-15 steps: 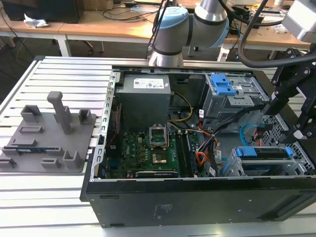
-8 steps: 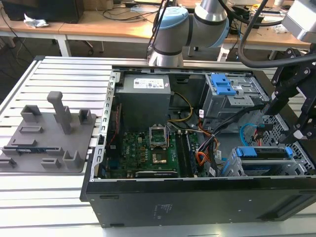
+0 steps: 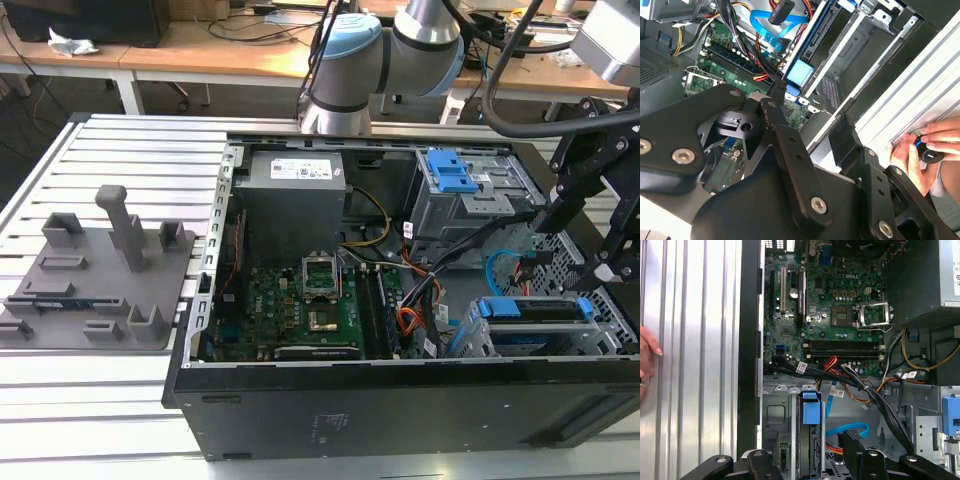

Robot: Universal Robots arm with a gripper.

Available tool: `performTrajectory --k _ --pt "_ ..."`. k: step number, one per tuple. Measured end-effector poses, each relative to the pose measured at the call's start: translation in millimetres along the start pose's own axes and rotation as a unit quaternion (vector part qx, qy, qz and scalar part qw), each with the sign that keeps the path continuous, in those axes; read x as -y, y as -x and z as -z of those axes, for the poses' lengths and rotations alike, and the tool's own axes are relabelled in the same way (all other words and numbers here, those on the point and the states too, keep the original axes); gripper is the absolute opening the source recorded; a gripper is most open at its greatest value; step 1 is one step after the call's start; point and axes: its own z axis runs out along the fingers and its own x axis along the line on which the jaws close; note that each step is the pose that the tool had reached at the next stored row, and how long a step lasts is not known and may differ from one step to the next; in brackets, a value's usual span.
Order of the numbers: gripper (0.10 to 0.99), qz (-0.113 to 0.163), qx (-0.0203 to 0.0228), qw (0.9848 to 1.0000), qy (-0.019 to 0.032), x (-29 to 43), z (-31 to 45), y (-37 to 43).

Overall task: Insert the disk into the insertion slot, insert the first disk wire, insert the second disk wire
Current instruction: 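Insert the first disk wire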

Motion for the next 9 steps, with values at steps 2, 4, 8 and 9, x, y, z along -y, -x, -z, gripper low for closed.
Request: performTrajectory --k 2,4,8,9 --pt "0.624 0.0 0.0 1.0 0.0 0.0 0.0 0.0" --pt "0.624 0.001 0.0 0.9999 -0.0108 -0.7 -0.5 0.0" --pt "0.624 -0.006 0.0001 0.9987 -0.0506 -0.6 -0.5 0.0" --pt "0.624 -0.01 0.0002 0.9986 -0.0515 -0.5 -0.4 0.0"
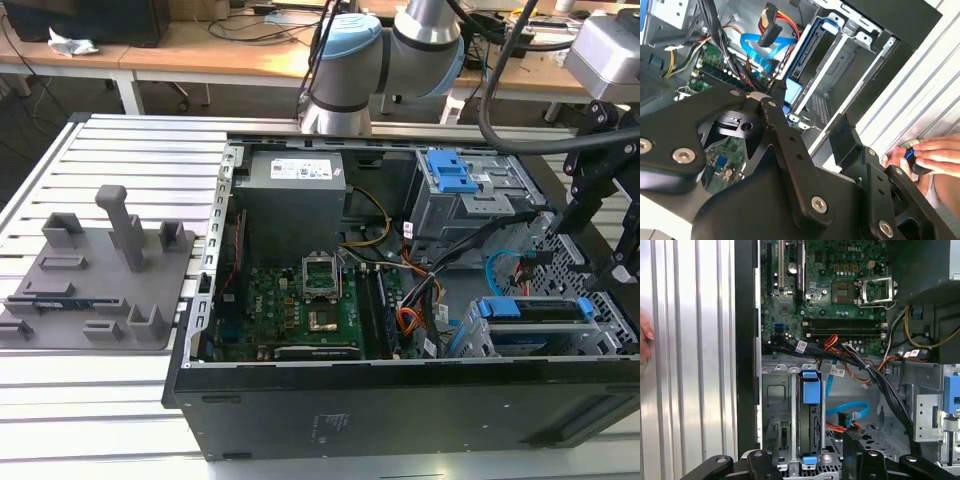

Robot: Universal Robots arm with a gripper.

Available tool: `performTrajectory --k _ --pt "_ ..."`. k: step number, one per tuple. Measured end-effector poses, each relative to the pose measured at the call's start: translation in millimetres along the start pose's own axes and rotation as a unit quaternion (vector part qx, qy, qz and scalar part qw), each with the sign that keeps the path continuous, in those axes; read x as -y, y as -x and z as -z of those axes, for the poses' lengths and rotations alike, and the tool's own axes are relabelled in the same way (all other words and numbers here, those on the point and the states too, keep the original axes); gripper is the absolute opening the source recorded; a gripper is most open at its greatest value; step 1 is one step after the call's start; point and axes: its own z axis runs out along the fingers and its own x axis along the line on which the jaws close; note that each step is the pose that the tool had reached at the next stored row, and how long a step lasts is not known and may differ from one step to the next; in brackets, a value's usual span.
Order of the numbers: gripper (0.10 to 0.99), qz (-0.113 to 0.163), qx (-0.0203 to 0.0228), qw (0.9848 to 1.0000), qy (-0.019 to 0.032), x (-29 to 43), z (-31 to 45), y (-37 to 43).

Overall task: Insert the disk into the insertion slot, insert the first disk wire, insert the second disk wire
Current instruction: 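Insert the first disk wire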

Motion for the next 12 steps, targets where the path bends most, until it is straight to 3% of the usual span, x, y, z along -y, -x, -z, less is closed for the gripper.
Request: performTrajectory --k 3,4,5,6,7,12 --pt "0.624 -0.024 -0.0001 0.9997 -0.0041 0.1 -0.3 0.0" --pt "0.624 -0.03 -0.0029 0.9995 -0.0071 0.0 -0.4 0.0" --pt "0.624 -0.031 -0.0158 0.9993 -0.0103 0.0 -0.6 0.0" --pt "0.624 -0.03 -0.0369 0.9988 -0.0134 0.0 -0.6 1.5" --pt "0.624 -0.03 -0.051 0.9982 -0.0147 0.0 -0.8 4.6" --pt "0.624 -0.027 -0.1008 0.9944 -0.0179 -0.4 -1.7 21.2"
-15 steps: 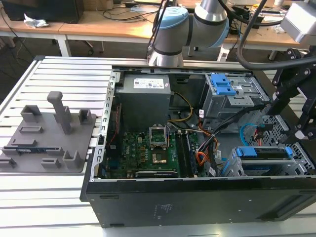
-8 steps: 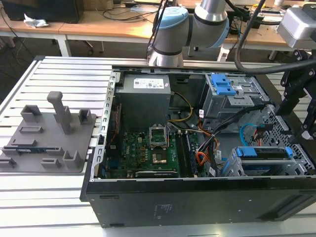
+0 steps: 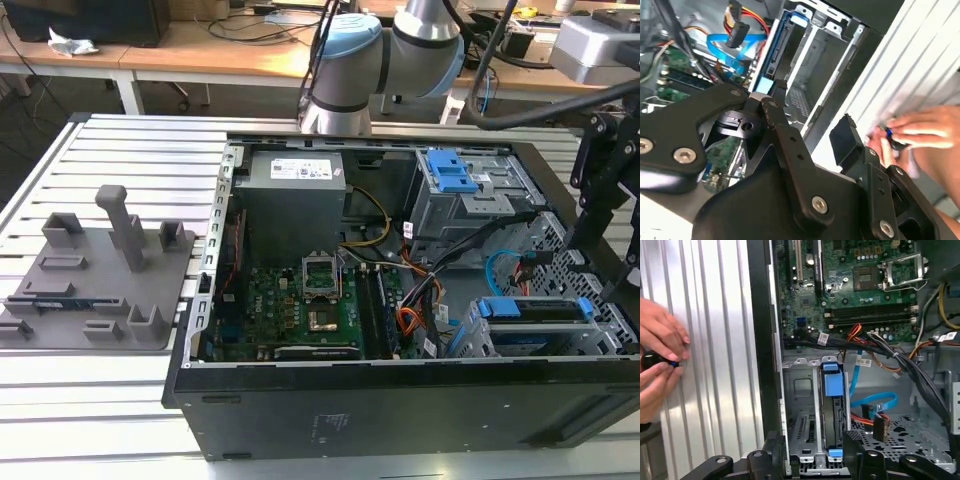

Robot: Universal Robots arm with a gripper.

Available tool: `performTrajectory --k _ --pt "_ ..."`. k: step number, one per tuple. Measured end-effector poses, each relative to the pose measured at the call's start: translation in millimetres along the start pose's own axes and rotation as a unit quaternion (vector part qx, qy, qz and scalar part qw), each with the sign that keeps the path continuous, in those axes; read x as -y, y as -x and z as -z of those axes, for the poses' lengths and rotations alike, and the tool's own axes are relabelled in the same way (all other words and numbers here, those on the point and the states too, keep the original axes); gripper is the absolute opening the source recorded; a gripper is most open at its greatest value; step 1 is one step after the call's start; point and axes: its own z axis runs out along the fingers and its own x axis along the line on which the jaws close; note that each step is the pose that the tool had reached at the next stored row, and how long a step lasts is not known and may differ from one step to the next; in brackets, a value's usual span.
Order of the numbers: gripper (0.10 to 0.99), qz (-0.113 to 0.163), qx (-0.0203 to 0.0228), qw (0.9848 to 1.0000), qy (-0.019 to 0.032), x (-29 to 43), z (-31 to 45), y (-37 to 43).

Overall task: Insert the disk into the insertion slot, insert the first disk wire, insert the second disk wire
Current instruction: 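Insert the first disk wire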

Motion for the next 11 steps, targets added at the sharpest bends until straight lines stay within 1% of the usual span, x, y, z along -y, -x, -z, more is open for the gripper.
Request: performTrajectory --k 1,2,3,4,6,7,11 --pt "0.624 0.0 -0.0087 1.0 -0.0007 -0.3 0.5 3.5" --pt "0.624 0.001 -0.0211 0.9998 -0.0018 -0.7 1.3 10.4" --pt "0.624 0.001 -0.0247 0.9997 -0.0021 -0.8 1.6 15.1" --pt "0.624 0.001 -0.0267 0.9996 -0.0023 -0.7 1.8 20.6" --pt "0.624 0.001 -0.0283 0.9996 -0.0025 -0.3 1.9 31.2" --pt "0.624 0.001 -0.0289 0.9996 -0.0025 -0.1 1.8 38.3" --pt "0.624 0.002 -0.0307 0.9995 -0.0027 0.6 1.5 58.2"
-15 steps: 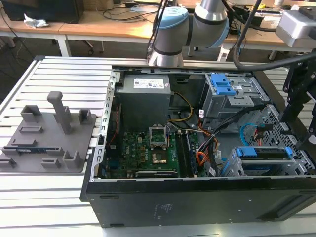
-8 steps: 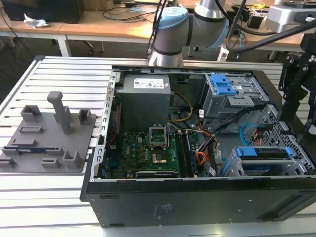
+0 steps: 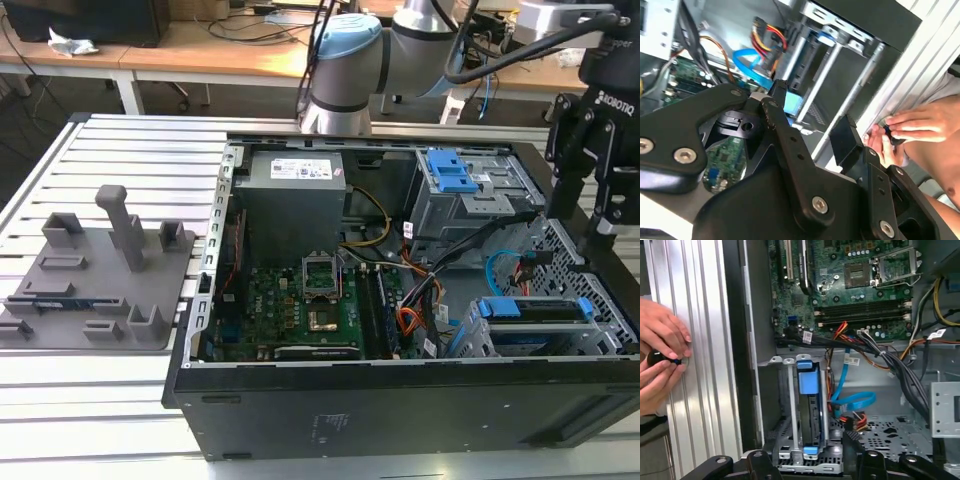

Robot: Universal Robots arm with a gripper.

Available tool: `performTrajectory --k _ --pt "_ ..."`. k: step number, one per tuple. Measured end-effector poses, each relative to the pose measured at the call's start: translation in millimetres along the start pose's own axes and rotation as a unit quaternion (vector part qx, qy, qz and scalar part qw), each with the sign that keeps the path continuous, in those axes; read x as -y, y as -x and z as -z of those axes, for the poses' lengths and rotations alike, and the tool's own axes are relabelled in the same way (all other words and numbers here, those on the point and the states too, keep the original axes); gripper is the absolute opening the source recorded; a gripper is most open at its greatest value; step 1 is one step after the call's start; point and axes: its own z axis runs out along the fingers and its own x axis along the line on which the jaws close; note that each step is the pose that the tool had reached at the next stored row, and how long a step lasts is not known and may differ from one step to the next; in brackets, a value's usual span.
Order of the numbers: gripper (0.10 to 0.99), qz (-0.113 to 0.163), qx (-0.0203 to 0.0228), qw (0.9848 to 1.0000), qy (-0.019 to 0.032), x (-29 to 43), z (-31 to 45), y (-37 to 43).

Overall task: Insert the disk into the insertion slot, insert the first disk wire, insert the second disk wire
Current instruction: 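Insert the first disk wire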

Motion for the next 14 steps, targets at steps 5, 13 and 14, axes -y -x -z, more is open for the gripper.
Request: performTrajectory --k 5,13,14 --pt "0.624 0.0 -0.0035 1.0 -0.0003 0.9 0.7 25.1" --pt "0.349 0.001 -0.0312 0.9995 -0.0025 3.3 -0.8 52.5" --pt "0.349 0.0 -0.0323 0.9995 -0.0022 3.1 -3.4 53.0"
